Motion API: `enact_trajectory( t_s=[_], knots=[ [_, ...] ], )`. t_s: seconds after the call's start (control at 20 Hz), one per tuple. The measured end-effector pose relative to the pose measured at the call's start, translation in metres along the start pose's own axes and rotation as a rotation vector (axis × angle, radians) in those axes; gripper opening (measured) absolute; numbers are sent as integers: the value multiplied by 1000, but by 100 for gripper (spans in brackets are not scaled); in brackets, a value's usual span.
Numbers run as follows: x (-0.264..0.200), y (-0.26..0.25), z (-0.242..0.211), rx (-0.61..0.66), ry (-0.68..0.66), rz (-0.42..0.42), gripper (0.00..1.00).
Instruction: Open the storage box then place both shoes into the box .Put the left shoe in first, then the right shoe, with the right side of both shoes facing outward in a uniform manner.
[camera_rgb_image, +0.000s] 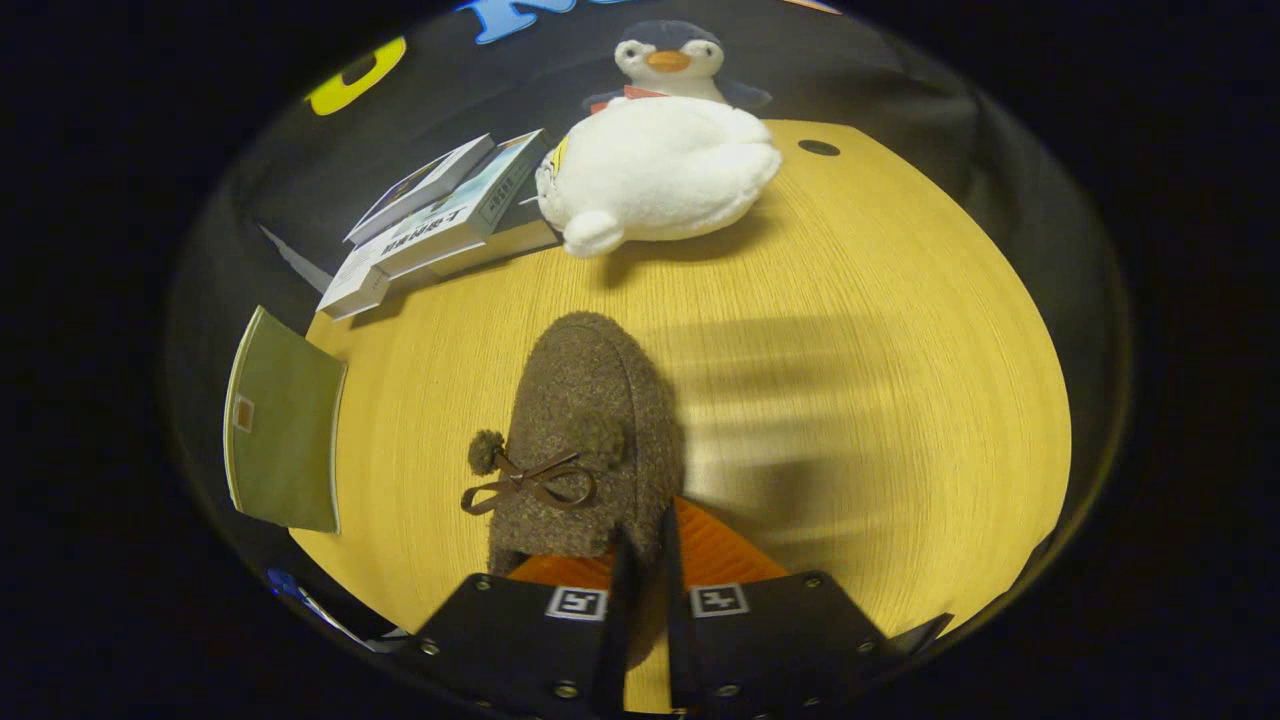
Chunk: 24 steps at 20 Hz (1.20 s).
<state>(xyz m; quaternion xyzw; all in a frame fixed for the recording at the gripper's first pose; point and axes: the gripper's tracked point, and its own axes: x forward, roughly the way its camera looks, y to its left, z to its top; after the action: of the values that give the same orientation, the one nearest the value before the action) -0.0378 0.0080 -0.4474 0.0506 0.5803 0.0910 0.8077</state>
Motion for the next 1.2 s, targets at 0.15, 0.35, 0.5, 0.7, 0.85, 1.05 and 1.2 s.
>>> enact_trajectory(
  t_s=[0.15,0.35,0.5,0.7,0.85,1.05,1.2],
  knots=[
    [-7,9,-3,-14,8,8,0],
    [-30,35,9,2,-19,55,0],
    [-57,63,25,-5,-34,108,0],
    [-88,93,48,-59,-83,129,0],
    [-107,121,62,-82,-97,165,0],
    [-124,155,75,-143,-112,189,0],
    [-131,176,81,-194,-118,188,0]
  ],
)
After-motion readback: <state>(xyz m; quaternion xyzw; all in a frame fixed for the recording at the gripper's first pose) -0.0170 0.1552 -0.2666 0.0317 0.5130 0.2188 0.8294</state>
